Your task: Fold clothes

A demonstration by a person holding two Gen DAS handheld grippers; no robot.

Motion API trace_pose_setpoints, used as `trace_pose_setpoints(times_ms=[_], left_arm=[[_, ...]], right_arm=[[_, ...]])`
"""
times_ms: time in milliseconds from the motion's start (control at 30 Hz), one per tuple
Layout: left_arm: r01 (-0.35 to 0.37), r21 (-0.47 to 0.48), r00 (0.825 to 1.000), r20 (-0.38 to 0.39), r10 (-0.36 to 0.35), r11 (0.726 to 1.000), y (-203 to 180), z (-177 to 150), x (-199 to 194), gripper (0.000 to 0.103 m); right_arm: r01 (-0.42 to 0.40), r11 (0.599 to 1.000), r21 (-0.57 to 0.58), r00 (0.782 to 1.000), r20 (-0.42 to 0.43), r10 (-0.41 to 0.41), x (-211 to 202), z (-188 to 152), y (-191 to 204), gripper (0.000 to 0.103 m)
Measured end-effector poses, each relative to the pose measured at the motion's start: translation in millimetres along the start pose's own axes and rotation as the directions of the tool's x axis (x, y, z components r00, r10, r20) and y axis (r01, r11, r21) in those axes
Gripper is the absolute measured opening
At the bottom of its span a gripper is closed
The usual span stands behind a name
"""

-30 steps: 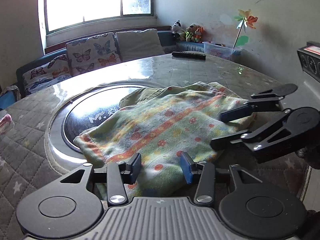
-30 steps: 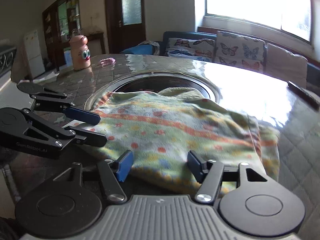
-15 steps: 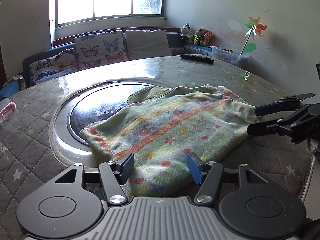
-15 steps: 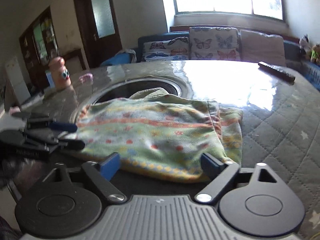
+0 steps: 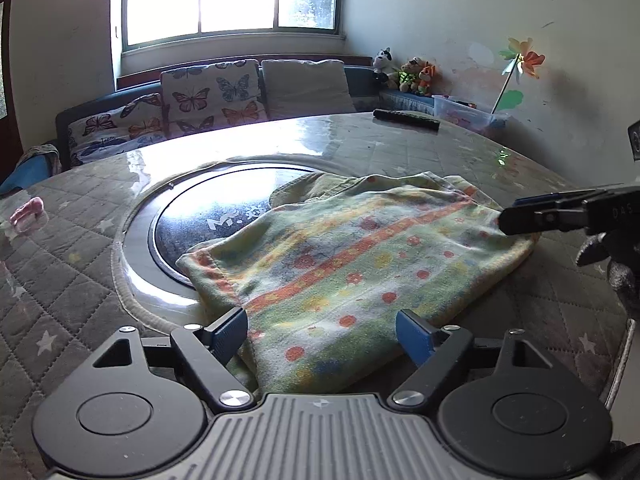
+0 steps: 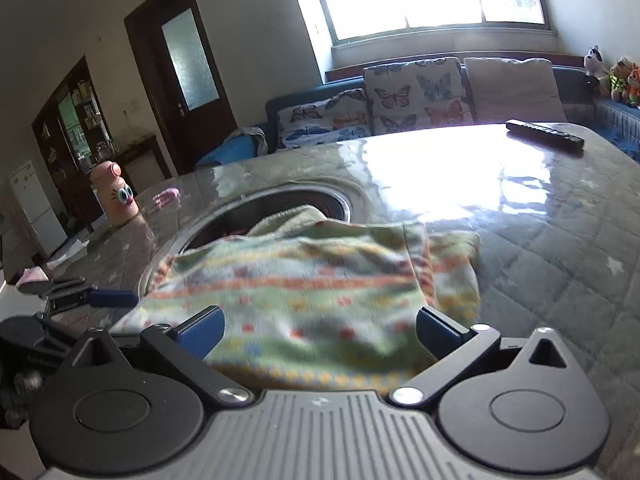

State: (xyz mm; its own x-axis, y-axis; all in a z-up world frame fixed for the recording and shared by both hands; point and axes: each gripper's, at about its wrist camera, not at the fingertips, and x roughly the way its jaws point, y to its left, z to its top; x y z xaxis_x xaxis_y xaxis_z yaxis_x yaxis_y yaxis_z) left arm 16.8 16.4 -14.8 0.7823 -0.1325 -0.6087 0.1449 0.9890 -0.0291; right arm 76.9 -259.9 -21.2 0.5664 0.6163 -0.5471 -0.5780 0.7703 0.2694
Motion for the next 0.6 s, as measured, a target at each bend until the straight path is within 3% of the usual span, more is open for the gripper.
trace_pose_setpoints(times_ms=[267, 533, 600], left_arm=[[-0.036, -0.040, 0.999, 0.035, 0.038, 0.999, 14.8, 10.9, -4.2, 0.103], [-0.069, -0.057, 0.996, 0.051, 0.072, 0.996, 27.4, 25.2, 5.2, 0.102], [-0.072, -0.061, 0.996, 0.053, 0.075, 0.996, 30.4, 30.0, 10.0, 0.098]], right_arm=[[0.008, 1.000, 0.003, 0.999, 0.034, -0.008, 19.3, 17.0, 1.7, 0.103], [0.085, 0.994, 0.067, 0.996, 0.011, -0.086, 48.3, 35.1, -21.0, 0.103], [0.101, 0.992, 0.079, 0.995, -0.005, -0.101, 56.9, 39.4, -26.4, 0.096]])
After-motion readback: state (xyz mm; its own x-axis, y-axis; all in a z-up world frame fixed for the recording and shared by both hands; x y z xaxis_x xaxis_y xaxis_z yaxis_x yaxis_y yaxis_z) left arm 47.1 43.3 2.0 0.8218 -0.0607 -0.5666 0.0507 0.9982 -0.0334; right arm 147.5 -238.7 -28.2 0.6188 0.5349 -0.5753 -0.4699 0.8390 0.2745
